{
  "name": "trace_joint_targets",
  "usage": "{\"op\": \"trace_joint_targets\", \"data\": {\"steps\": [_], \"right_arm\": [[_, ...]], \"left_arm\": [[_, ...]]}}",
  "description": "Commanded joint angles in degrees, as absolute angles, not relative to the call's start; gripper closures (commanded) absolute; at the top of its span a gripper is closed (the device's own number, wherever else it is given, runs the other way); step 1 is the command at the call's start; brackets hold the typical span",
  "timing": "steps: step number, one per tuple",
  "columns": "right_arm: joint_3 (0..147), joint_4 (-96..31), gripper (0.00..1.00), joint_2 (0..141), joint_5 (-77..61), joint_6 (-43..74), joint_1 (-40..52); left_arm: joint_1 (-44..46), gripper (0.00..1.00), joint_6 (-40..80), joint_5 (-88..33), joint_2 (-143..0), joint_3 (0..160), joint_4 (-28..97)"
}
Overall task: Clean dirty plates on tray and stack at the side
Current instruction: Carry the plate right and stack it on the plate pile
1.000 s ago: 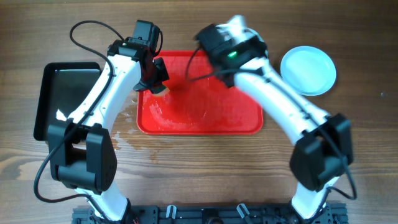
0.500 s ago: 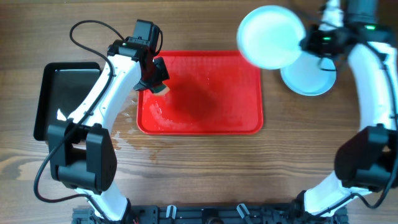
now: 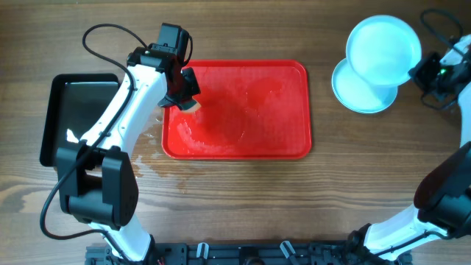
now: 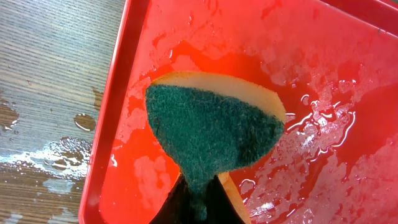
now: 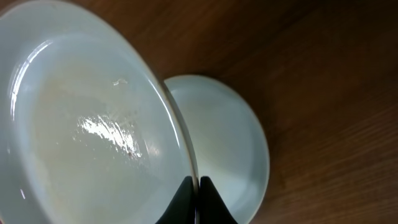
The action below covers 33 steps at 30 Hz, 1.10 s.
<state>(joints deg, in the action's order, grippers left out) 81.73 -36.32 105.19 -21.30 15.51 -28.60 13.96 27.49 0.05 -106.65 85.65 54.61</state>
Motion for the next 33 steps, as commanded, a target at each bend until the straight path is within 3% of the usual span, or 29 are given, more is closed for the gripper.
{"op": "trace_joint_targets", "data": {"steps": [1,10,14,18,24,29,33], "right_arm": [[77.1,-32.4,0.96,103.7,-18.3,18.5,-28.1],[72.2,-27.9,0.96,105.5,-15.1,21.2,-28.1],[72.2,-28.1,0.77,107.3,-17.6,21.0,-27.3],[72.3,-28.3,0.76,107.5,-21.0,21.0,-26.3],[72.3,-29.9,0.64,107.1,-34.7,20.9,-26.1],[72.3,-33.1,0.63,104.8,-48.6,14.0,-24.2],[72.3,-36.6,0.62,102.2,-48.9,9.7,-19.1]], "left_arm": [[14.0,0.96,27.2,-0.4,-107.1,85.3,54.4],[14.0,0.96,27.2,-0.4,-107.1,85.3,54.4],[14.0,0.96,27.2,-0.4,-107.1,85.3,54.4],[14.0,0.96,27.2,-0.4,-107.1,85.3,54.4],[14.0,0.96,27.2,-0.4,-107.1,85.3,54.4],[13.4,0.96,22.2,0.4,-106.5,85.9,51.7],[10.3,0.96,22.3,2.5,-105.6,88.8,51.7]]}}
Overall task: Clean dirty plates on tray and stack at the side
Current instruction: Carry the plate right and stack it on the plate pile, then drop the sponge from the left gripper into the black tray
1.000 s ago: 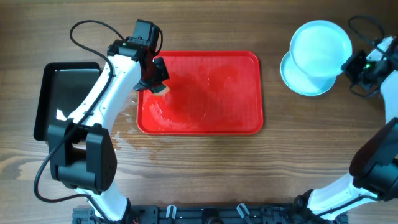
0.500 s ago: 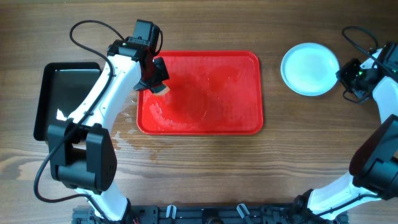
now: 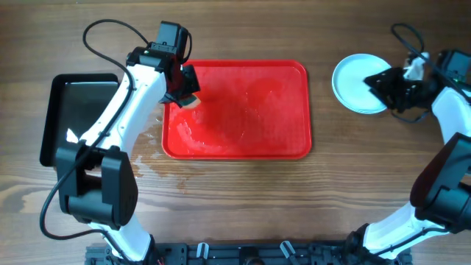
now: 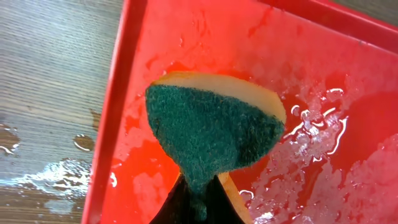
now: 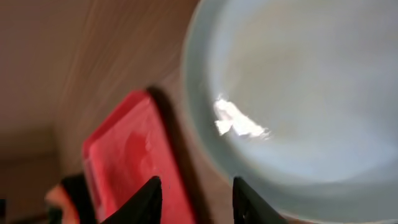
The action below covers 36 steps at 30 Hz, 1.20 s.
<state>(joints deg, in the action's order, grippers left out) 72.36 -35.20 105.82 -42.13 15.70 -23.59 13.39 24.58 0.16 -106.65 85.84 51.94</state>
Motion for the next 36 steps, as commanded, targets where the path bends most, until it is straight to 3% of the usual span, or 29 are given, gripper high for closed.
{"op": "trace_joint_targets", "data": {"steps": [1,6,17,29,31,32,33,34,36], "right_arm": [[72.3,-36.9,0.62,101.7,-48.9,9.4,-17.4],[72.3,-37.1,0.64,101.4,-47.1,9.6,-8.3],[72.3,-34.2,0.63,101.4,-26.7,18.5,11.2],[72.3,-32.4,0.62,101.4,-26.6,19.7,15.9],[72.3,-32.5,0.62,101.4,-26.6,19.7,15.9],[72.3,-32.4,0.6,101.4,-26.6,19.7,15.9],[72.3,-32.4,0.59,101.4,-27.1,19.7,15.9],[72.3,-32.4,0.58,101.4,-27.5,19.7,15.9],[72.3,-32.4,0.58,101.4,-28.3,19.5,15.9]], "left_arm": [[9.2,0.96,22.3,3.2,-105.6,89.5,51.7],[1.7,0.96,22.9,4.1,-105.6,90.3,51.7],[-17.0,0.96,27.7,4.6,-105.8,86.8,52.0],[-27.6,0.92,36.6,4.4,-105.8,73.1,41.6],[-28.1,0.77,36.7,3.9,-105.8,73.1,41.8],[-28.3,0.52,36.7,3.1,-105.7,73.1,41.8],[-28.4,0.44,36.7,2.0,-105.7,73.1,41.7],[-28.4,0.39,36.7,0.8,-105.6,73.1,41.7],[-28.4,0.4,36.4,-1.3,-105.3,73.2,41.8]]}}
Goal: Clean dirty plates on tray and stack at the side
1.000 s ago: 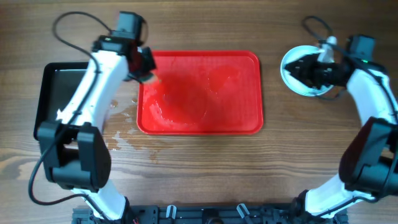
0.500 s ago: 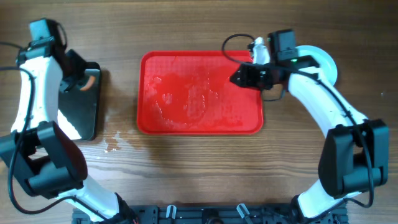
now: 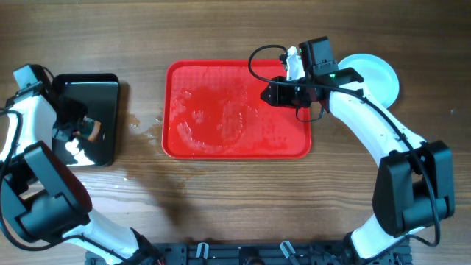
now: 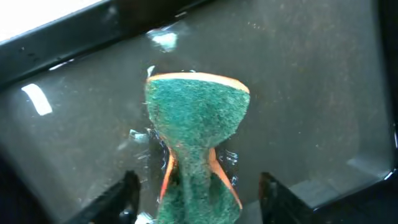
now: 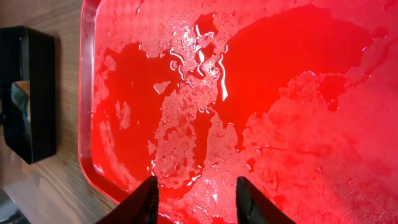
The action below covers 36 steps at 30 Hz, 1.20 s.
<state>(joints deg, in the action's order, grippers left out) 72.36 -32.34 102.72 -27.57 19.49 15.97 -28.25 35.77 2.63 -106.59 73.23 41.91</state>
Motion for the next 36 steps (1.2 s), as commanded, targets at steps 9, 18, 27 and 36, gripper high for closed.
{"op": "trace_joint_targets", "data": {"steps": [9,18,27,36], "right_arm": [[72.3,-32.6,0.68,99.4,-32.3,15.5,16.0],[72.3,-40.8,0.75,87.9,-31.2,10.7,16.0],[71.9,-56.2,0.77,74.4,-24.5,7.7,22.6],[71.9,-60.4,0.0,63.6,-24.4,16.0,27.8]], "left_arm": [[-28.4,0.36,36.3,-10.7,-90.7,73.4,44.4],[-28.4,0.0,36.3,-11.5,-76.8,73.4,49.2],[-28.4,0.0,36.3,-11.5,-76.2,73.4,50.2],[-28.4,0.0,36.3,-11.5,-76.2,73.4,50.2]]}}
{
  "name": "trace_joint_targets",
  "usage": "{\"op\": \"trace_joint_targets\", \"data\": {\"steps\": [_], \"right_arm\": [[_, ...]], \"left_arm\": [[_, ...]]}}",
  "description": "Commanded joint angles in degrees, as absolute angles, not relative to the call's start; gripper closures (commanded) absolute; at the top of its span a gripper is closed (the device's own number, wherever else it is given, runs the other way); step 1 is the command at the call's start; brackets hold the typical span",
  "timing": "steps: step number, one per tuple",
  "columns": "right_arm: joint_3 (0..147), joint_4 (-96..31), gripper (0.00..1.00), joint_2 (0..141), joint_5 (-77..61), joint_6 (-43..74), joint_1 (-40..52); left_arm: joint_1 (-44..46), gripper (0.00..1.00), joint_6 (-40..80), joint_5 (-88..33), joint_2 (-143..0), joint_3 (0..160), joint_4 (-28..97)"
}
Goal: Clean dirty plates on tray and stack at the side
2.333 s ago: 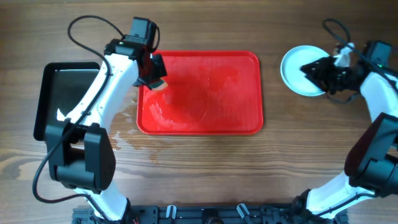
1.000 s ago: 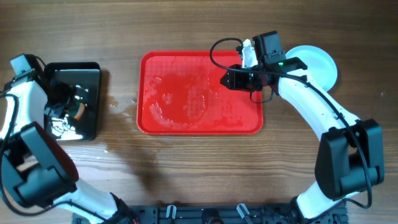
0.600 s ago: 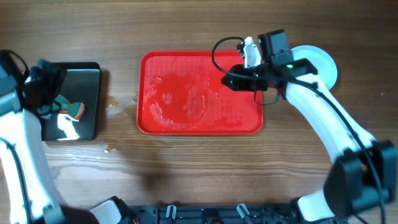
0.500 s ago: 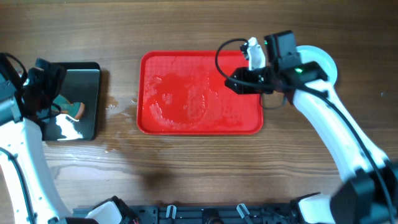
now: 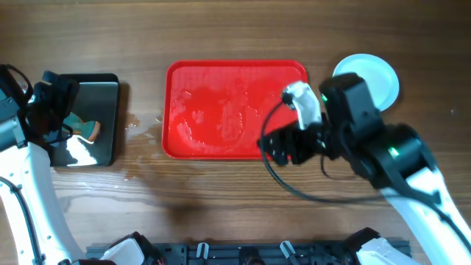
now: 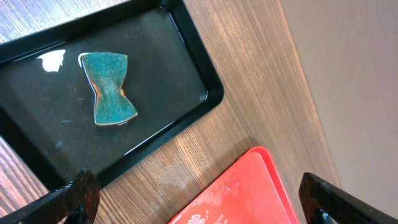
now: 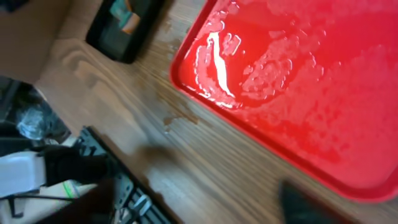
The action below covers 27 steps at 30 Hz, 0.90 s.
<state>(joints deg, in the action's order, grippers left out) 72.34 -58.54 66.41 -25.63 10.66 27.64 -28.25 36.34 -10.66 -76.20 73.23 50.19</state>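
The red tray (image 5: 239, 143) lies wet and bare of plates at the table's middle. White plates (image 5: 375, 73) sit stacked to its right. The green sponge (image 6: 110, 89) lies in the black tray (image 6: 186, 74), also seen as the sponge (image 5: 86, 129) from overhead. My left gripper (image 6: 199, 208) is open and empty, raised well above the black tray's near side; overhead it shows as the left gripper (image 5: 53, 103). My right gripper (image 5: 280, 149) hangs high over the red tray's front right edge, apparently open. One dark finger (image 7: 311, 205) shows blurred, with nothing held.
Water puddles (image 5: 140, 131) wet the wood between the black tray and the red tray. The red tray's floor (image 7: 298, 74) is covered in water film. A black rail (image 5: 243, 254) runs along the table's front edge.
My left gripper has lifted away from the sponge, which now lies flat in the black tray. My right gripper has moved from over the red tray's right end to above its front edge, higher up.
My left gripper held the sponge on the red tray's left end while my right held a tilted plate over another at the right. Then the plate lay stacked and my right was open. Later the sponge stood in the black tray between open fingers; now both grippers are raised.
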Motion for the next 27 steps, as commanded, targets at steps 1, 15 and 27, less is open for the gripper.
{"op": "trace_joint_targets", "data": {"steps": [1,15,27], "right_arm": [[71.9,-61.5,0.0,62.9,-24.4,18.5,27.8],[71.9,-62.4,0.0,60.2,-23.9,17.6,27.6],[68.9,-54.0,0.0,42.5,-20.5,-6.7,26.3]], "left_arm": [[-28.4,0.0,36.3,-11.5,-76.2,73.4,50.2],[-28.4,0.0,36.3,-11.5,-76.2,73.4,50.2],[-28.4,0.0,36.3,-11.5,-76.2,73.4,50.2]]}}
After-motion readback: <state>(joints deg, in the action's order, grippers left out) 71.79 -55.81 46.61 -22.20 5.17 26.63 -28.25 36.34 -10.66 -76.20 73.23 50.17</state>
